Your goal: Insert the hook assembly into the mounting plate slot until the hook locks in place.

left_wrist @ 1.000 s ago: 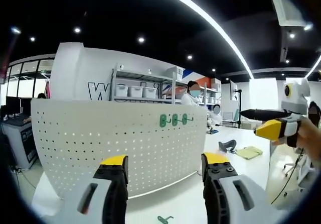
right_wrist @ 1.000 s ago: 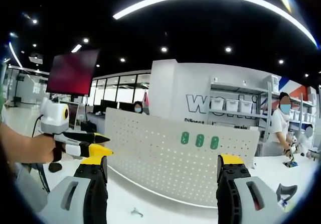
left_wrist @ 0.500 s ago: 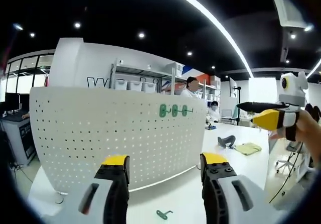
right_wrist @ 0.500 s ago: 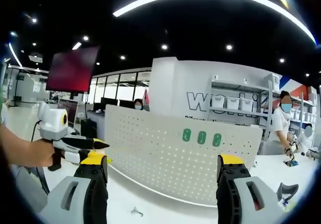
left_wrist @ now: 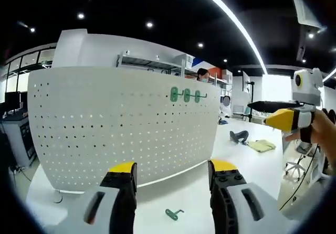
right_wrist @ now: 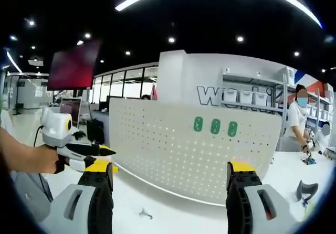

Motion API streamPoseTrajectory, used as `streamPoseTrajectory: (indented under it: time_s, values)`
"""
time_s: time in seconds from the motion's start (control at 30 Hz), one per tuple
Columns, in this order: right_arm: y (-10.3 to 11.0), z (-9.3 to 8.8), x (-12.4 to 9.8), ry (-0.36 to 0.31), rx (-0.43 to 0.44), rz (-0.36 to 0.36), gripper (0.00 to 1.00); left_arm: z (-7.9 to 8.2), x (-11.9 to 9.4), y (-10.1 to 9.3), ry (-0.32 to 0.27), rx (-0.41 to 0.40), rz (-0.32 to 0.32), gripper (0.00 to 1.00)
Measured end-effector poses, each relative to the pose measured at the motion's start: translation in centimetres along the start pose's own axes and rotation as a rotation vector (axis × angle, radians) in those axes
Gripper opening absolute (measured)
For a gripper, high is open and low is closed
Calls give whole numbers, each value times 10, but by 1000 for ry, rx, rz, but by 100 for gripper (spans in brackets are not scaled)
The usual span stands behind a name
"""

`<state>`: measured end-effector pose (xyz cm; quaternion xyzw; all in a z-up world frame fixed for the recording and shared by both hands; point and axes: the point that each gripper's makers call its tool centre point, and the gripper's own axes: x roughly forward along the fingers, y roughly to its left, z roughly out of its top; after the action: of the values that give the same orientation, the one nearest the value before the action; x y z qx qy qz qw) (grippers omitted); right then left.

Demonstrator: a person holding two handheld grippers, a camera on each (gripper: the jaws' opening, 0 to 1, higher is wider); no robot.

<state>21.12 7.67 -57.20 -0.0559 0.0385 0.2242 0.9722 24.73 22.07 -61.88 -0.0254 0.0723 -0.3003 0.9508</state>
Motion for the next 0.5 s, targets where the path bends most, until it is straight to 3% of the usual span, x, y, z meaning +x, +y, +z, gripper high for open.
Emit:
streamPoseTrajectory:
  time_s: [0.5]
  values:
    - [16, -90, 45, 146, 84, 74, 80, 12, -7, 1, -34, -10, -2, 56]
